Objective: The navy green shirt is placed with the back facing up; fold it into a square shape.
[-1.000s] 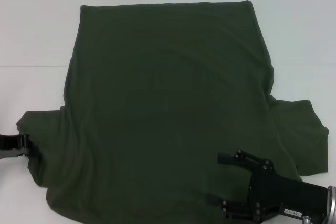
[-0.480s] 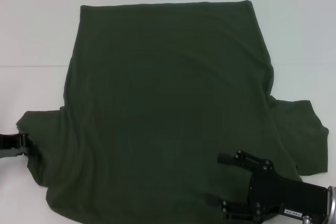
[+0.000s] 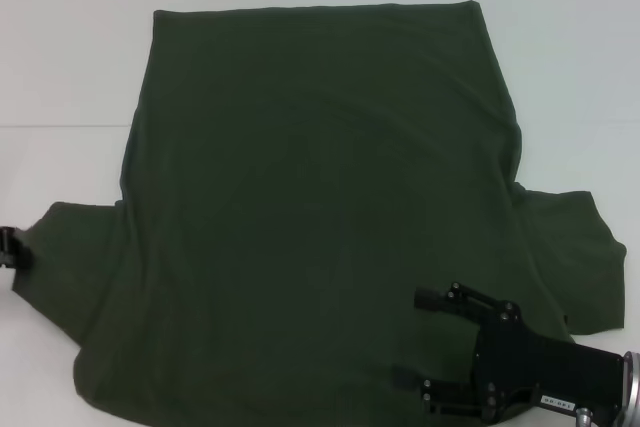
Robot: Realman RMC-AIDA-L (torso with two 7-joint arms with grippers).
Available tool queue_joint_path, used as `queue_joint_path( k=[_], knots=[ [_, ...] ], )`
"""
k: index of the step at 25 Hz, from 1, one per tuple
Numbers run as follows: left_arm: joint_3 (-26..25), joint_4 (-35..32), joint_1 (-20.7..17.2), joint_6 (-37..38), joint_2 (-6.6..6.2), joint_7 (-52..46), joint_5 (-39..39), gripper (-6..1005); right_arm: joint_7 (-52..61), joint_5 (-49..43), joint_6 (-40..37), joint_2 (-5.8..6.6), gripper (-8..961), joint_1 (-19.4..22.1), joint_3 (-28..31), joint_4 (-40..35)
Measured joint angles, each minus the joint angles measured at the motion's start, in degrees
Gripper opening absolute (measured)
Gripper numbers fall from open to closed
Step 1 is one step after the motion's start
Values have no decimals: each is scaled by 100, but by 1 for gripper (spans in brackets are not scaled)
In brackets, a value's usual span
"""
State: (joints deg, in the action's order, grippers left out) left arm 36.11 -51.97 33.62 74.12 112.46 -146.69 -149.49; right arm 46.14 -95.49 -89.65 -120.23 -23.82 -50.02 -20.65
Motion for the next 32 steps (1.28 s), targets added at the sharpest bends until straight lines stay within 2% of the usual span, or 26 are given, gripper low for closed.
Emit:
queue_joint_path(
  k=[5,15,22,24,27,31,32],
  knots=[
    [-100,-65,42,67,-71,-3,14,33,0,4,0,0,926,-9,7,0],
    [-142,-430,102,272,-77,-23,131,33,0,6,1,0,926,-13,4,0],
    [-143,-643,163,442,0,-33,138,34,0,5,0,0,926,-17,-8,0],
    [-139,-758,199,520,50,-52,143,34,0,5,1,0,926,-21,-8,0],
    [-118,-1029,277,697,211,-86,151,33,0,5,10,0,926,-27,-12,0],
    [-48,-1398,411,929,486,-91,152,34,0,5,30,-3,925,-28,-17,0],
    [19,-1488,462,984,588,-91,151,34,0,5,30,-6,925,-33,-17,0]
  ],
)
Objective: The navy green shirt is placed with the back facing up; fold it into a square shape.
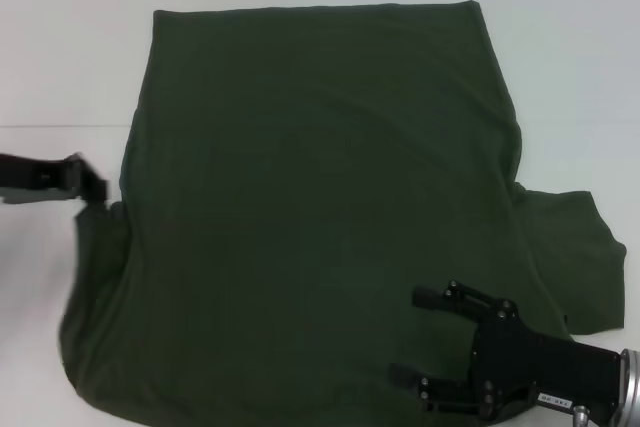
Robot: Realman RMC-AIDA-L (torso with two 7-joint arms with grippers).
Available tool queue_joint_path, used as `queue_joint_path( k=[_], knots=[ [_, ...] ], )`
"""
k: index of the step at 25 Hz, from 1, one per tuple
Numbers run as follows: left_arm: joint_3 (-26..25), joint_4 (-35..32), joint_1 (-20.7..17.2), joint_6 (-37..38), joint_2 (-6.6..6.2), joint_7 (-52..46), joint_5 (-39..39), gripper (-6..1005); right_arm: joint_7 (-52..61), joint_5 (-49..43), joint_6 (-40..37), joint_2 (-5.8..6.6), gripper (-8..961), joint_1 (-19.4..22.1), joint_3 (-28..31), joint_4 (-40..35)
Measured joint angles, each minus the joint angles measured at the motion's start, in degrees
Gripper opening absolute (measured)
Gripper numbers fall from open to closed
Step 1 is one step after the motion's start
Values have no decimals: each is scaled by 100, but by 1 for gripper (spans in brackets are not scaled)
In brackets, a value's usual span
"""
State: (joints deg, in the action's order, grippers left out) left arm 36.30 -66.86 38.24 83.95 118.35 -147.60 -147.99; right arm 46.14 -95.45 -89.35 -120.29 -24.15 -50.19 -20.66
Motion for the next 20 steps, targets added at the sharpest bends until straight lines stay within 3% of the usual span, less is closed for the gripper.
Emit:
queue_joint_path(
  k=[5,8,15,20],
  knots=[
    [427,-73,96,-94,381,-5,-36,36,0,0,-8,-2,925,-16,-6,0],
    [683,154,100,-368,534,-28,-54,38,0,0,-26,-2,925,-16,2,0],
    [859,1121,105,-941,570,-21,263,41,0,0,-29,-3,925,-26,27,0],
    [863,1361,57,-1085,555,25,519,43,0,0,-30,-3,925,-40,31,0]
  ],
)
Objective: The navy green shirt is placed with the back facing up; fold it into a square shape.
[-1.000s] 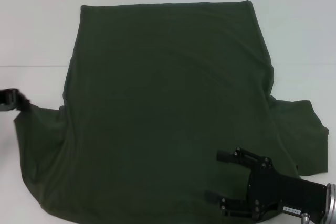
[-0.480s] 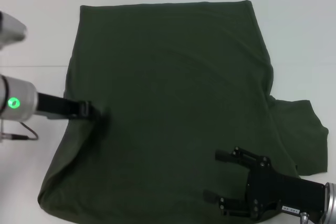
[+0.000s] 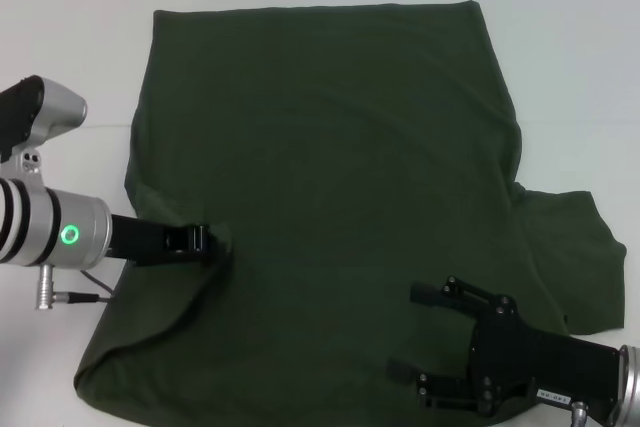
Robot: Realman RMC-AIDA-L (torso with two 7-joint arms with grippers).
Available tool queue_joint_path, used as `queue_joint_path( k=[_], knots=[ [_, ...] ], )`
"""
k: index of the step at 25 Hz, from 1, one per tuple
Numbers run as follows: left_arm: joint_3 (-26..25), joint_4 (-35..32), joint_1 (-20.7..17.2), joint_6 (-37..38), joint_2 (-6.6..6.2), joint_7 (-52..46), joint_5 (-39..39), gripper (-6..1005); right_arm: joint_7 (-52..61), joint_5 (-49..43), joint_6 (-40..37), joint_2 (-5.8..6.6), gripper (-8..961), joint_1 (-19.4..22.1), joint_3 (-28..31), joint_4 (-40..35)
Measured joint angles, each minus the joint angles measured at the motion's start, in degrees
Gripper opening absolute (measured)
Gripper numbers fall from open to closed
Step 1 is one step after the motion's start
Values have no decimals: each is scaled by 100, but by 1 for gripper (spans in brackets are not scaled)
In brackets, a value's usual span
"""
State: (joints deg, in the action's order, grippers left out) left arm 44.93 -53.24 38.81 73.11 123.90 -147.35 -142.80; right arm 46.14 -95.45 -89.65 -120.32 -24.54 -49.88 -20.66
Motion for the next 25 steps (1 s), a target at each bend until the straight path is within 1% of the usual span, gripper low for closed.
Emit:
queue_joint_path(
  k=[12,16,17,18,19,22,25],
  knots=[
    [-41,141,-123,14,-38,48,96,57,0,0,0,0,925,-16,-4,0],
    [-227,156,-261,0,-51,389,670,186,0,0,-1,0,925,-16,0,0],
    [-388,173,-366,-1,-52,626,1055,218,0,0,0,0,925,-15,2,1],
    [-388,173,-366,-1,-52,626,1055,239,0,0,0,0,925,-14,3,4],
    [-460,193,-415,-1,-53,737,1252,259,0,0,0,0,925,-9,4,9],
    [-568,356,-535,27,-119,1096,1696,321,0,6,0,0,925,1,7,29],
    [-605,564,-648,181,-192,1667,2104,382,83,110,8,3,925,6,15,85]
  ],
)
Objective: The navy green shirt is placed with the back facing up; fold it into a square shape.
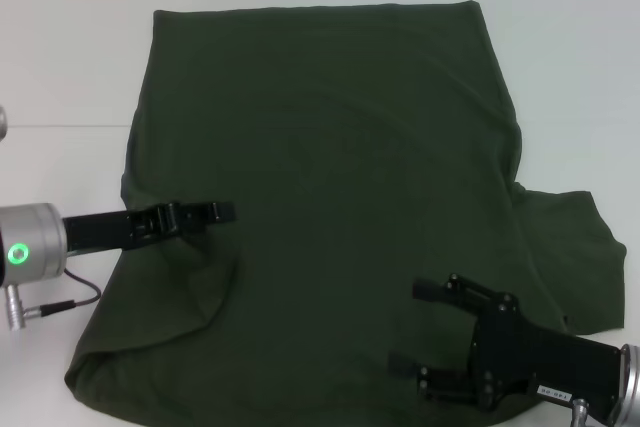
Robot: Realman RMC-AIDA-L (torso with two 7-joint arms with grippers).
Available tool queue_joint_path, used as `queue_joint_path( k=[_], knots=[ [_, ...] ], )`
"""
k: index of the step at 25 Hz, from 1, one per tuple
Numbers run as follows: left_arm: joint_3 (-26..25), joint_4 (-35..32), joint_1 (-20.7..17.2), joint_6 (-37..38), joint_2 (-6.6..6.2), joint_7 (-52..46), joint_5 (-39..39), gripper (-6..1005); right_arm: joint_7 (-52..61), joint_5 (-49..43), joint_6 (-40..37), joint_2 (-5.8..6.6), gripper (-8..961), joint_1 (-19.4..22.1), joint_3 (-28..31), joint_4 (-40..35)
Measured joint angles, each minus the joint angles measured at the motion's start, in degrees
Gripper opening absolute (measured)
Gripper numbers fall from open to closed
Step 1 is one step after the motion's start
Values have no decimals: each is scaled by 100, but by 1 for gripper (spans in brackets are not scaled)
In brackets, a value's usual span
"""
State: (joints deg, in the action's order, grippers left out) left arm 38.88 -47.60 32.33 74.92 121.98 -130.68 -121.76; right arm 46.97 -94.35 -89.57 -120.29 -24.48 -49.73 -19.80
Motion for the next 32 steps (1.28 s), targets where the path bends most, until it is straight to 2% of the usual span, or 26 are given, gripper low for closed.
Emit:
queue_joint_path(
  k=[3,6,9,11,14,16,17,18,21,23,24,25,32],
  knots=[
    [-175,248,-158,419,-84,677,500,444,362,92,36,17,925,2,15,-3],
    [-388,574,-281,989,-259,1426,860,676,1049,126,52,45,925,-3,95,-103],
    [-428,738,-431,1418,-391,2207,929,804,2098,105,135,71,925,-11,207,-369],
    [-405,757,-552,1597,-418,2668,911,890,2929,38,258,93,925,16,218,-672],
    [-397,759,-792,1850,-402,3621,919,890,4165,-202,429,178,925,41,214,-1087],
    [-446,761,-938,2038,-383,4278,944,890,5178,-515,519,293,925,18,215,-1367],
    [-483,769,-1016,2167,-366,4713,948,890,6139,-866,551,433,925,-19,222,-1682],
    [-483,769,-1016,2167,-366,4713,948,890,6139,-866,551,433,925,-19,222,-1682],
    [-469,773,-1081,2249,-351,5081,919,890,7405,-1360,515,574,925,-33,318,-2232],
    [-448,780,-1110,2291,-352,5251,909,890,8154,-1727,430,632,924,-13,570,-2613],
    [-439,784,-1116,2306,-352,5320,904,890,8709,-2166,327,664,924,-21,922,-2919],
    [-424,794,-1122,2322,-352,5392,894,890,8709,-2166,327,664,924,-21,922,-2919],
    [-359,859,-1095,2292,-388,5656,564,891,9909,-3907,56,809,924,-188,1917,-3665]
  ],
)
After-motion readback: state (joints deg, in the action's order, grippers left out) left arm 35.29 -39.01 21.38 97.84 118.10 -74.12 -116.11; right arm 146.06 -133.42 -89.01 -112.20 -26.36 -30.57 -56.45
